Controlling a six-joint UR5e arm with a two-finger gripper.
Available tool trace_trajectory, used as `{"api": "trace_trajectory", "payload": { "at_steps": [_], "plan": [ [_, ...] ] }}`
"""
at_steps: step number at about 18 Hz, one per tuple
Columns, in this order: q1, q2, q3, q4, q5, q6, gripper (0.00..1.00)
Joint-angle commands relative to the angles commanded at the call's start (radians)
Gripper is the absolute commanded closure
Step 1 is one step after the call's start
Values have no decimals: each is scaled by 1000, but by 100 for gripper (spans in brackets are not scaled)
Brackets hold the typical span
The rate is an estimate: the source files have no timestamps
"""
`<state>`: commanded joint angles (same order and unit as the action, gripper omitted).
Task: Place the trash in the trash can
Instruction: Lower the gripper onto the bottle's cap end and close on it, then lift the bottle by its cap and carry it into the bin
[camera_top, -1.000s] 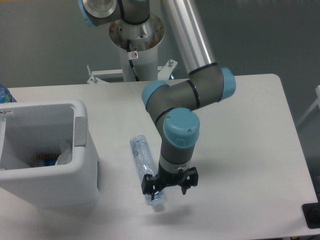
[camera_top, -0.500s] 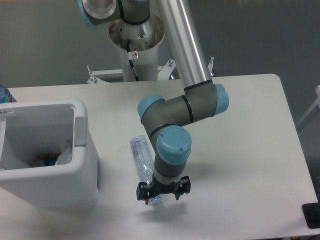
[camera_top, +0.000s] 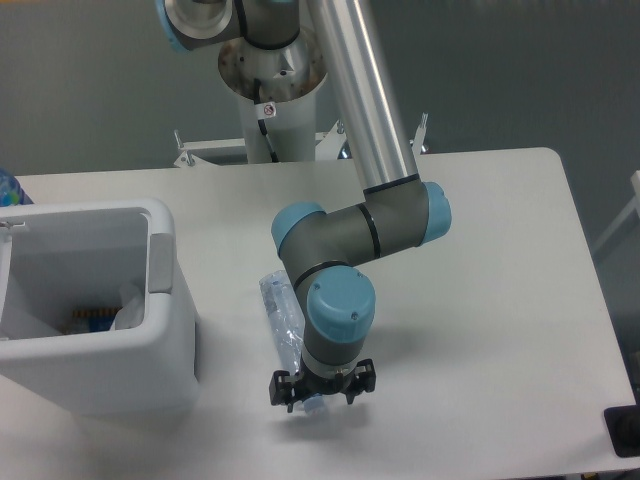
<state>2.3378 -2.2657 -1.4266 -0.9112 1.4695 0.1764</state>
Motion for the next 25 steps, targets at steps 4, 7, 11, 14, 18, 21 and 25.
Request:
{"api": "trace_trajectory", "payload": {
  "at_steps": [4,7,11,14,18,21,25],
  "plan": [
    [0,-2,3,0,3,0,10],
    [0,-3,2,0,5,0,17],
    [-2,-3,0,0,11,-2,30],
    [-12,2,-6,0,14,-3,45],
    [-12,2,-6,0,23,-24,58],
    [-12,2,-6,0,25,-26,60],
    [-12,3,2,0,25,-25,61]
  ]
}}
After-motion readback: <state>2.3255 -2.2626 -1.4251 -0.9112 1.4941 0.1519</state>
